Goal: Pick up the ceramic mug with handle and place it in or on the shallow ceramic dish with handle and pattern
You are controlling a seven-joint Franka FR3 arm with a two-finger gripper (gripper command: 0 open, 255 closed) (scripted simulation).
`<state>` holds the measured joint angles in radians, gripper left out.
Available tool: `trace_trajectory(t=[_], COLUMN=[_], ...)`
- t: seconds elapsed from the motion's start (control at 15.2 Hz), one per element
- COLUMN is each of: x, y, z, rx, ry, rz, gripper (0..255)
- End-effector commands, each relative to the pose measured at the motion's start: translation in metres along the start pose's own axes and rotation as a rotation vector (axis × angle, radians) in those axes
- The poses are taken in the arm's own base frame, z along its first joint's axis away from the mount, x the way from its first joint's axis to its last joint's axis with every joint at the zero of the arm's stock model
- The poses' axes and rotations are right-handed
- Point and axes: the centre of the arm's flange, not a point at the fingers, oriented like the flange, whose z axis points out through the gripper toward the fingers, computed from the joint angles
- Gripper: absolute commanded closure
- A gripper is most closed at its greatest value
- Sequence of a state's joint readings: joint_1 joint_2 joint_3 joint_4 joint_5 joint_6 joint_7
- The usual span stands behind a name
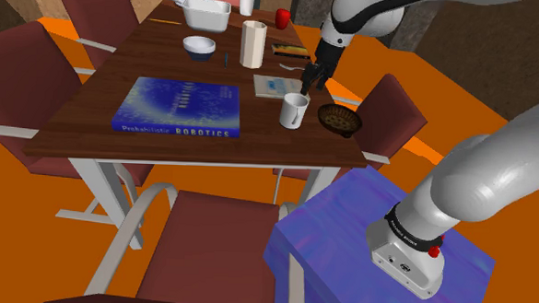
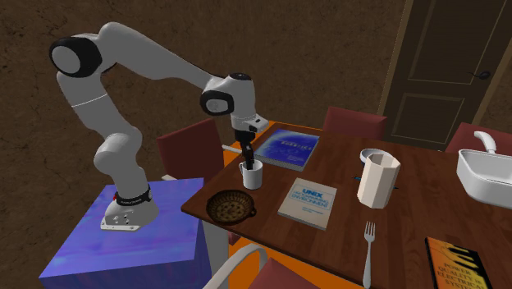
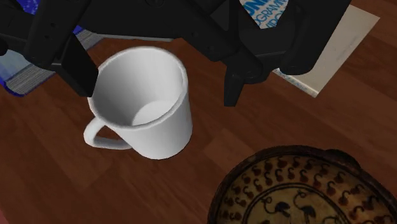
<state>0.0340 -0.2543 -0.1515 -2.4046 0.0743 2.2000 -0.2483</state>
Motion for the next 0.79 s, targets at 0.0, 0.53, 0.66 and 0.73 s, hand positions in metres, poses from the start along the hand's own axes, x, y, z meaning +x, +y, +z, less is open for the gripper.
trace_trajectory(t=[0.0,0.53,0.66,0.73], x=[0.016,0.023,0.023,0.023], y=[0.008,0.011,0.011,0.011], z=[0.019,0.064,0.067,0.067], rx=[-0.007,-0.009,-0.009,-0.009], ry=[0.009,0.012,0.012,0.012], rz=[-0.008,-0.011,-0.011,-0.011], gripper=[0,0,0,0])
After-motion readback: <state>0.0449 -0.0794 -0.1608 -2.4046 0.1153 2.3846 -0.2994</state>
